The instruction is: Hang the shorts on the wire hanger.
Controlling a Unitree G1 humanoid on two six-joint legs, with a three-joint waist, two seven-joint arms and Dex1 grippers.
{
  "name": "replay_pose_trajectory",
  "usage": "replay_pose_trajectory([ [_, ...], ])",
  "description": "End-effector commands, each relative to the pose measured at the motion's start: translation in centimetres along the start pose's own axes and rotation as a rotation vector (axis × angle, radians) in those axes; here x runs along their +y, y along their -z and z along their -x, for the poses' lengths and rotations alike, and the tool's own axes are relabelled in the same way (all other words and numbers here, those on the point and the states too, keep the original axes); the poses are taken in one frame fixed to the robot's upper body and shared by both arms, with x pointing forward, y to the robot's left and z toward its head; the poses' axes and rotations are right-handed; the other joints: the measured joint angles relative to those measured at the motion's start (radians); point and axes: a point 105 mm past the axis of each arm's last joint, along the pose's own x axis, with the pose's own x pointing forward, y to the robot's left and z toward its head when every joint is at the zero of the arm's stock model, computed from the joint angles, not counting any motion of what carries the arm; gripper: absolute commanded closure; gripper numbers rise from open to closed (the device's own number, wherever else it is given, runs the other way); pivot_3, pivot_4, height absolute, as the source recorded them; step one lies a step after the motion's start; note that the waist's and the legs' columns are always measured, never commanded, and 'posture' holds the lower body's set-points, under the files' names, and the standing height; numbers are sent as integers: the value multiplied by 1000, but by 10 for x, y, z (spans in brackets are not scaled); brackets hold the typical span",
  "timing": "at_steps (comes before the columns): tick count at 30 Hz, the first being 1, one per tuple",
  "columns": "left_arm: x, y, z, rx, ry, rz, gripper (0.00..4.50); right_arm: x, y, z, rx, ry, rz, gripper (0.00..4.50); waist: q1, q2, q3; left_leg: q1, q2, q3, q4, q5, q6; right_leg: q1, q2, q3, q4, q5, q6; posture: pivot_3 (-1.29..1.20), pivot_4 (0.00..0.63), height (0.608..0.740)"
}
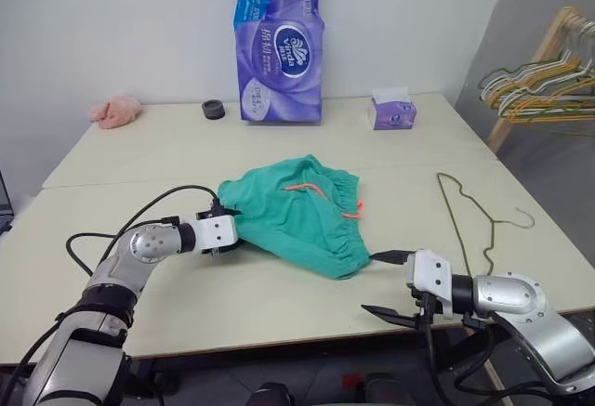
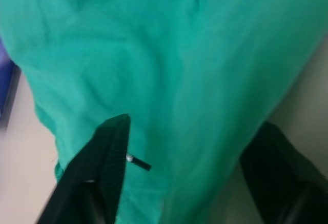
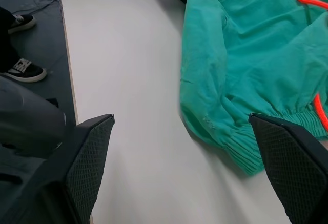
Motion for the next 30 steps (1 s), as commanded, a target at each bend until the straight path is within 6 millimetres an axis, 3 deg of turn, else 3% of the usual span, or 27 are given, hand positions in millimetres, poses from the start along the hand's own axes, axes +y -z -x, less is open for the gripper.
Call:
replay_pose_trajectory([
  [1,5,-1,9,-18,-17,15,2679,-4,-11,-5,-2,11,151,0,0,0,0,0,0,0,0,0,0,0,0,0,0,0,0,-84,0,740],
  [7,22,-16,29,-73,-74,56,4423,-18,5,-32,115,-2,505,0,-4,-1,0,0,0,0,0,0,0,-2,0,0,1,0,0,-70,0,740],
  [15,29,-32,42,-100,-103,71,4465,-37,25,-63,177,-55,728,0,-2,-2,-1,0,0,1,0,0,0,-2,0,2,2,2,-4,-46,0,740],
  [18,29,-34,44,-101,-108,81,4500,-42,21,-70,151,-45,752,584,-1,-2,-1,0,0,1,0,0,0,-2,1,2,3,3,-5,-34,0,740],
  [26,17,-33,45,-84,-78,98,4500,-33,4,-73,45,-80,711,3306,1,-2,-1,1,0,3,0,0,0,-4,1,6,3,3,-5,-29,0,740],
  [29,-6,-34,49,-75,62,152,4500,-33,-4,-63,13,-91,605,4328,-1,-2,-1,1,0,3,0,0,0,-4,1,9,3,3,-5,-38,0,740],
  [30,-14,-35,51,-71,113,171,4500,-33,-7,-59,3,-98,571,4462,-3,-2,-1,1,0,4,0,0,0,-5,1,10,3,3,-5,-38,0,740],
])
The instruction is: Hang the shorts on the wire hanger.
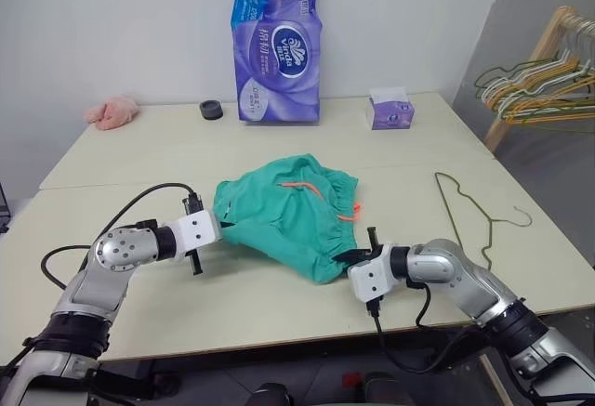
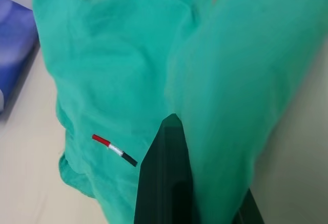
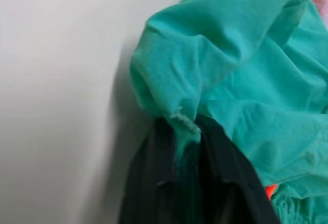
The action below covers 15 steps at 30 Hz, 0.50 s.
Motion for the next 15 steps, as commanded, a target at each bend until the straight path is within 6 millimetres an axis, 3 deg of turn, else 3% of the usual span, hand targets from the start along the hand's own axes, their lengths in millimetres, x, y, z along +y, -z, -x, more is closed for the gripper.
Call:
replay_pose_trajectory([
  [1,-18,-9,13,8,151,51,4500,-19,-12,23,-61,25,-97,4462,-4,0,0,0,0,0,0,0,0,-1,0,2,0,0,0,-38,0,740],
  [4,-35,-16,27,17,281,145,4500,-20,-17,43,-86,-53,-210,4462,-6,0,0,0,0,2,0,-1,1,-1,0,3,-1,0,1,-45,0,740],
  [9,-42,-81,52,-161,540,394,4500,-53,-34,98,-131,-256,-446,4462,-4,3,9,0,2,2,1,-2,3,1,1,2,-1,0,4,-43,0,740],
  [11,-41,-87,52,-162,570,410,4500,-62,-34,104,-126,-289,-496,4462,-3,5,9,1,3,2,1,-2,3,1,2,2,-1,0,6,-40,0,740],
  [13,-31,-86,42,-140,585,415,4500,-85,-18,100,-93,-262,-588,4462,-4,6,8,2,5,3,0,-2,3,2,5,0,-1,-1,5,-32,0,740],
  [15,1,-84,19,-144,518,443,4500,-123,19,88,36,-152,-611,4462,-9,6,8,3,9,6,1,-2,3,3,10,-1,-1,0,2,-31,0,740],
])
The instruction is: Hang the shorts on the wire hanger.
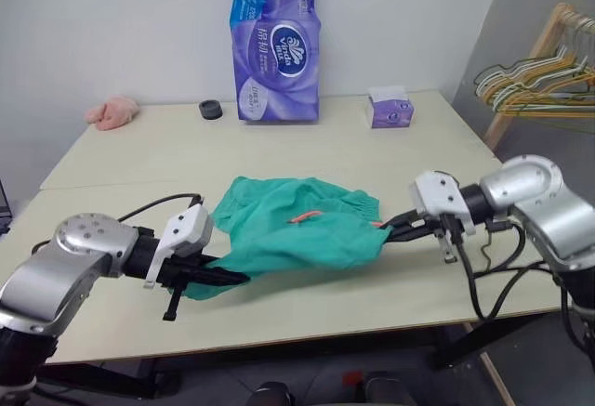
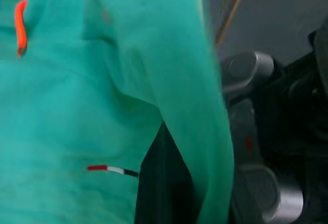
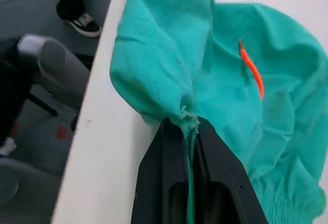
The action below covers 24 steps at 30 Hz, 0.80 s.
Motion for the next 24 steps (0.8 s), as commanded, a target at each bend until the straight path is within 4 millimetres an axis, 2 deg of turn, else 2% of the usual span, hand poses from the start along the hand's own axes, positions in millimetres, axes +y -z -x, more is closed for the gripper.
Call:
replay_pose_trajectory([
  [1,48,-14,-3,-27,-81,37,4500,-65,20,4,127,158,-73,4462,-4,0,0,-1,1,1,0,0,0,-2,1,1,0,2,-2,-31,0,740],
  [3,97,-22,1,-3,-256,-20,4500,-107,21,8,197,313,-56,4462,-7,-1,0,-1,2,1,1,1,-1,-2,4,0,0,7,-9,-34,0,740],
  [4,116,-25,3,19,-325,-52,4500,-136,10,13,260,467,23,4462,-14,-2,-1,-3,2,1,0,2,-2,-4,4,0,0,8,-10,-34,0,740],
  [5,168,-49,31,80,-669,-157,4500,-168,-16,26,337,683,179,4462,-20,-2,0,-3,3,0,1,5,-9,-5,4,1,1,9,-11,-36,0,740],
  [6,199,-89,68,92,-976,-275,4500,-191,-55,40,381,867,374,4462,-21,-5,2,-5,3,2,-1,7,-12,-10,4,3,1,10,-12,-41,0,740],
  [7,212,-136,116,82,-1300,-407,4500,-204,-101,55,370,1049,558,4462,-29,-10,6,-13,1,1,0,10,-19,-21,3,3,4,12,-15,-47,0,740],
  [8,206,-177,154,82,-1520,-549,4500,-207,-141,66,332,1174,703,4462,-45,-18,10,-26,2,-1,1,15,-27,-37,4,6,6,17,-18,-52,0,740],
  [9,193,-209,182,79,-1672,-678,4500,-205,-171,75,277,1261,798,4462,-66,-24,8,-47,3,-1,3,18,-32,-63,4,8,11,21,-21,-52,0,740],
  [10,181,-231,199,86,-1749,-784,4500,-202,-193,83,214,1328,853,4462,-77,-25,7,-73,5,2,8,20,-35,-90,-1,10,22,26,-29,-59,0,740],
  [11,170,-248,211,118,-1808,-896,4500,-197,-212,90,164,1378,919,4462,-87,-25,6,-83,5,2,15,20,-35,-100,-1,11,26,27,-30,-59,0,740],
  [12,157,-264,222,150,-1872,-1007,4500,-191,-229,97,122,1428,995,4462,-99,-24,1,-84,5,5,18,19,-34,-105,-3,11,29,27,-30,-65,0,740],
  [14,135,-287,237,258,-1938,-1233,4500,-177,-256,109,-4,1504,1099,4462,-101,-17,-8,-76,4,2,12,17,-30,-104,-10,11,23,26,-29,-64,0,740],
  [15,131,-289,237,344,-1919,-1324,4500,-172,-261,112,-62,1513,1118,4462,-104,-16,-8,-71,2,1,6,13,-22,-102,-12,11,18,24,-26,-63,0,740],
  [16,133,-285,235,421,-1877,-1374,4500,-171,-258,110,-90,1499,1117,4462,-106,-15,-8,-65,-3,1,-3,9,-16,-102,-16,11,17,22,-22,-61,0,740],
  [18,140,-273,230,497,-1801,-1388,4500,-173,-247,103,-99,1456,1103,4462,-111,-15,-8,-65,-14,4,-2,7,-13,-104,-21,14,17,17,-16,-55,0,740],
  [19,153,-250,221,563,-1700,-1333,4500,-176,-229,90,-76,1385,1080,4462,-114,-15,-8,-66,-16,6,-1,6,-11,-104,-22,15,17,18,-16,-47,0,740],
  [20,171,-212,205,617,-1540,-1227,4500,-181,-200,69,-40,1279,1031,4462,-115,-15,-8,-66,-17,6,-1,6,-10,-104,-23,15,17,19,-13,-47,0,740],
  [22,192,-115,166,707,-1185,-969,4500,-183,-124,24,37,1046,850,4462,-116,-10,-12,-61,-28,6,-2,5,-9,-99,-25,16,16,22,-9,-41,0,740],
  [23,191,-72,150,722,-1026,-845,4500,-177,-87,4,89,925,780,4462,-116,-8,-13,-51,-28,7,-2,4,-8,-85,-25,14,14,23,-7,-42,0,740],
  [24,187,-47,140,724,-932,-771,4500,-171,-65,-6,118,850,739,4462,-117,-8,-13,-38,-28,9,-2,3,-5,-70,-24,13,12,24,-4,-39,0,740],
])
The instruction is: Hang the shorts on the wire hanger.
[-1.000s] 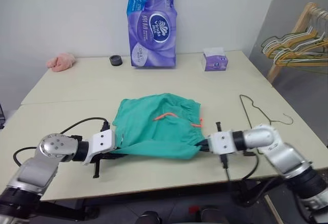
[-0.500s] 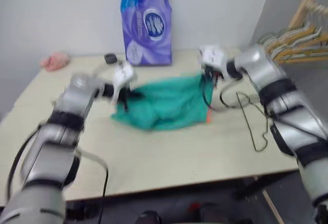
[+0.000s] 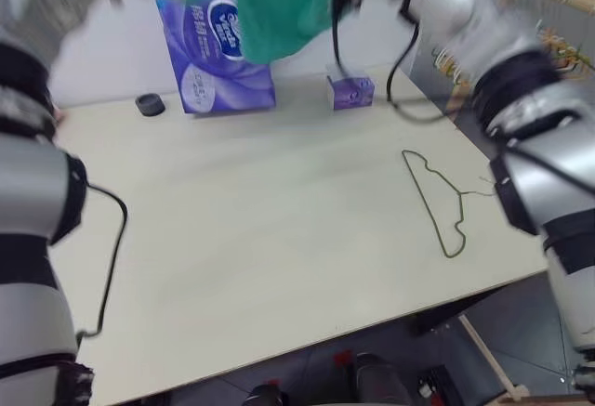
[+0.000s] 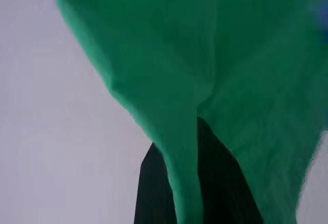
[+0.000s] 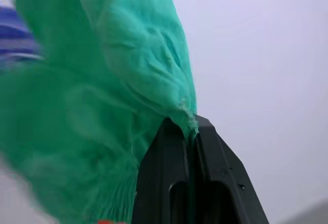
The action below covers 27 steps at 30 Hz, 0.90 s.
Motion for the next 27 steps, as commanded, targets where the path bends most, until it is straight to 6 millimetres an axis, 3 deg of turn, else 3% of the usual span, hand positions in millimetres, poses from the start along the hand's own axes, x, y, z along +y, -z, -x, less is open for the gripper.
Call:
replay_pose_trajectory([
  [1,-106,13,20,-55,472,169,4500,86,30,29,43,-326,-141,4462,-5,-2,2,8,1,0,2,-2,4,11,2,-1,-1,1,3,-37,0,740],
  [4,-179,5,57,-158,798,285,4500,142,29,60,-15,-519,-209,4462,-12,-3,3,5,1,-9,14,1,4,11,4,-4,3,3,6,-40,0,740],
  [8,-224,-22,110,-263,1053,362,4500,177,13,95,-103,-647,-266,4462,-31,-4,1,-6,4,-18,18,-2,2,-2,1,1,7,3,5,-45,0,740],
  [14,-223,-73,156,-391,1224,498,4500,183,-29,145,-213,-845,-322,4462,-21,-5,-1,-6,-1,-23,22,-7,1,2,-1,1,5,3,5,-49,0,740],
  [20,-230,-112,195,-491,1395,581,4500,199,-42,200,-197,-1076,-352,4462,20,-1,-1,22,2,-20,19,-16,17,35,7,-2,-9,0,7,-60,0,740],
  [23,-236,-124,204,-507,1424,629,4500,205,-47,210,-187,-1105,-378,4462,29,-1,-2,25,2,-17,19,-17,18,38,7,-1,-9,-1,8,-63,0,740],
  [27,-239,-134,213,-525,1451,668,4500,208,-49,210,-185,-1104,-379,4462,46,-1,-2,25,2,-15,20,-17,17,38,7,0,-9,0,8,-68,0,740],
])
